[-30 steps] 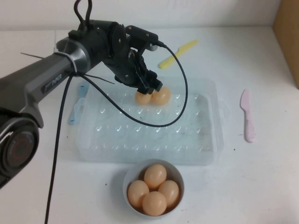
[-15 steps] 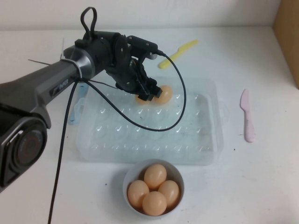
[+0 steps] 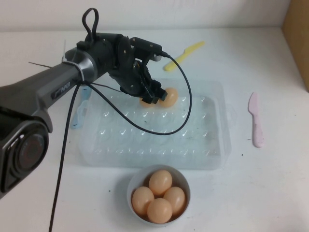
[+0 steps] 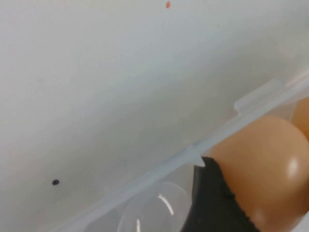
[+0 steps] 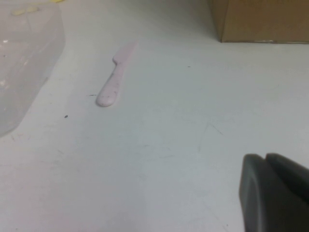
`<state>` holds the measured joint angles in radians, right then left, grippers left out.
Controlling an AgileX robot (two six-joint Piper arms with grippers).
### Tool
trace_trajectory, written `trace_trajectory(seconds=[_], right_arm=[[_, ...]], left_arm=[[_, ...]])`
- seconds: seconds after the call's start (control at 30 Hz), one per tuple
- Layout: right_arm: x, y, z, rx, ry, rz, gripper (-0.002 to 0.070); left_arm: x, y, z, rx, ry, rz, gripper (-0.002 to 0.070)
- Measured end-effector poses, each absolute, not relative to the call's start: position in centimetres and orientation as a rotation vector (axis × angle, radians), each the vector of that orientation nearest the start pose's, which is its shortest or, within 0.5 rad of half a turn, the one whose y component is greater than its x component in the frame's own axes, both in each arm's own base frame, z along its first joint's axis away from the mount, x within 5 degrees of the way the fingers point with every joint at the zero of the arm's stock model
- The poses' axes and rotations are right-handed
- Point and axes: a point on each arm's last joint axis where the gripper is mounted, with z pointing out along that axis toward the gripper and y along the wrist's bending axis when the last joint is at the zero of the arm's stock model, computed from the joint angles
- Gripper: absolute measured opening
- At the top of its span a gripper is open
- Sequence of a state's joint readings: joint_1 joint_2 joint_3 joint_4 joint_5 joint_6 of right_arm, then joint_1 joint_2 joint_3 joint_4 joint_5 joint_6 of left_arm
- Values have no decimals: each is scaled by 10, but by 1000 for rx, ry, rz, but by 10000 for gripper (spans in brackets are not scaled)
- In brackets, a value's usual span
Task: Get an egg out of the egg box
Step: Pick up the egg from the plastic box, then place the egg in the bowl
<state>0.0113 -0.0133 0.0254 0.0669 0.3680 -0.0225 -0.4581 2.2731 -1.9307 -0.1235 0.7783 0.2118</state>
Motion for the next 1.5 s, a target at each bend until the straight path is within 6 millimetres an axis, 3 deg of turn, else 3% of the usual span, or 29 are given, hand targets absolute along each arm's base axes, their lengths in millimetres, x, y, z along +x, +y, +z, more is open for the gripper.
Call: trace_trajectory(seconds=[0.23,0.47,0.7,0.83,1.03,1.23,1.5], right_arm=[[53,3,172,10,1863,58,-17],[53,3,172,10,1863,58,-17],[53,3,172,10,1863,58,-17],[53,3,172,10,1863,58,-17],[53,3,172,10,1863,58,-17],[53,3,172,10,1863,58,-17],[53,3,172,10,1863,58,-17]], left_arm=[[446,-228,203,806,2512,-206,338],[428,-228,249,883,2455,-120,337],[379,-247,301,1047,2430,-51,337],[341,-258,314,1162,2457,-45,337],[286,-259,299,1308,2467,-47,337],[237,-251,287,1285,2423,-149,337],[218,-244,253,1226,2446,-258,337]])
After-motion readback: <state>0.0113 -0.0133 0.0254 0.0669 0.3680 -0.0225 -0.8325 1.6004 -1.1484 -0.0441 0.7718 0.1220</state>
